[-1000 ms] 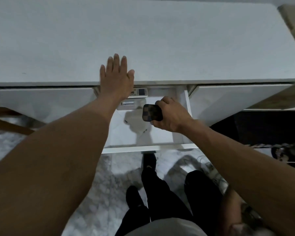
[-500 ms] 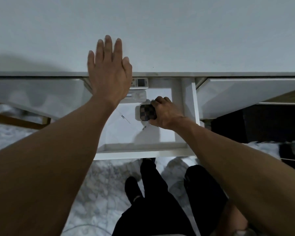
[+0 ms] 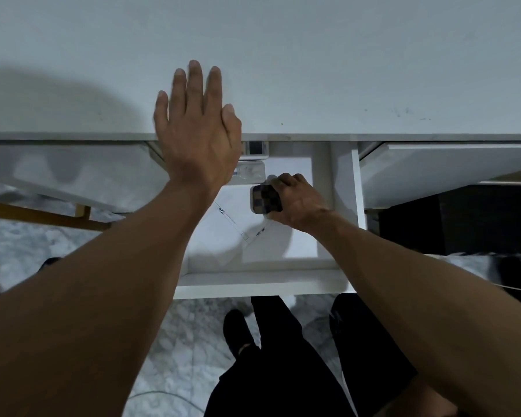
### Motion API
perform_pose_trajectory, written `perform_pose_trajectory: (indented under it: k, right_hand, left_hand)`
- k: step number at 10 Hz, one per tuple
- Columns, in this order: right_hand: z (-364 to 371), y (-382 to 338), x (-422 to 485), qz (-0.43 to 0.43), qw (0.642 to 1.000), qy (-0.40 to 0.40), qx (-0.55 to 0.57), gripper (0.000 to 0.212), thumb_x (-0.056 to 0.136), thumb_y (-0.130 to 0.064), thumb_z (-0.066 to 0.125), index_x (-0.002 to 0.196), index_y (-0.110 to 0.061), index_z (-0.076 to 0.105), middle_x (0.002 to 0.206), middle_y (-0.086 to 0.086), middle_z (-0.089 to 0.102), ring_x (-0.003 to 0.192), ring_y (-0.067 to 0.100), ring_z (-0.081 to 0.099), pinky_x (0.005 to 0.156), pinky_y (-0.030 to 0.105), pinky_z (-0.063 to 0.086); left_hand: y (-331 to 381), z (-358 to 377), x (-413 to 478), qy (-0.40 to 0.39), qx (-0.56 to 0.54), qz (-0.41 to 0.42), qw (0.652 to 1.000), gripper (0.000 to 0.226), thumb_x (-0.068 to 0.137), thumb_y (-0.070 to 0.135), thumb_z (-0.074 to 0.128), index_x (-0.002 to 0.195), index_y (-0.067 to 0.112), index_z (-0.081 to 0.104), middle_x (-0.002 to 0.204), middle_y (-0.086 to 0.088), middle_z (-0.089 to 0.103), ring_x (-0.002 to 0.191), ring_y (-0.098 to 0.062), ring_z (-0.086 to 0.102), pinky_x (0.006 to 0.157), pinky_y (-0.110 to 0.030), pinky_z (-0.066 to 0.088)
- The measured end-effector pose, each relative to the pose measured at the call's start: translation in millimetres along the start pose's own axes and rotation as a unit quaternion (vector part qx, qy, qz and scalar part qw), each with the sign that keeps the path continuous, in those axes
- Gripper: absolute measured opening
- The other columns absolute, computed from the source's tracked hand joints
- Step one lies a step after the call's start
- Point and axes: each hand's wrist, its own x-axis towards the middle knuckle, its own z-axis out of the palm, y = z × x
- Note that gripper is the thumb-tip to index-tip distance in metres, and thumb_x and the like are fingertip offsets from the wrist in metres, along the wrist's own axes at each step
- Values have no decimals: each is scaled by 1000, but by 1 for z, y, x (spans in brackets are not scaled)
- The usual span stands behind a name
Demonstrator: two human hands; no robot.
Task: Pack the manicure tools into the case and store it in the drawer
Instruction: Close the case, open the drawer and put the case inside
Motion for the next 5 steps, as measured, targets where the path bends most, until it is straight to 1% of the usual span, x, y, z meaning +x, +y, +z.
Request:
perform_pose_trajectory:
  k: [2, 3, 4, 5]
  right_hand:
    - [-1, -1, 1, -1, 1000, -1, -11, 75, 78, -41, 71, 141, -16, 39, 135, 9, 49, 118, 31, 45, 98, 42, 45]
    - [-2, -3, 0, 3, 1000, -3, -17, 77, 77, -42, 71, 142, -16, 38, 136, 9, 49, 119, 31, 45, 101, 42, 43]
    - [-4, -5, -4, 13, 1000, 5, -14, 74, 80, -43, 69, 141, -19, 37, 136, 8, 49, 120, 30, 46, 100, 41, 42]
    - [-11, -9, -8, 31, 999, 17, -4, 64, 86, -42, 63, 140, -18, 39, 137, 8, 48, 123, 30, 44, 100, 40, 40]
  left_hand:
    - [-1, 1, 0, 15, -1, -3, 1000, 56, 102, 39, 12, 153, 21, 26, 160, -6, 25, 148, -24, 21, 118, -43, 15]
    - [-1, 2, 0, -1, -1, -2, 1000, 57, 101, 39, 12, 153, 21, 24, 161, -6, 23, 148, -24, 19, 118, -44, 14]
    - [-2, 1, 0, -4, -2, -2, 1000, 56, 101, 39, 13, 153, 21, 25, 161, -6, 23, 148, -24, 19, 118, -44, 13]
    - [-2, -2, 0, -23, -8, 2, 1000, 56, 101, 38, 14, 154, 20, 23, 161, -7, 21, 149, -24, 17, 119, -44, 11]
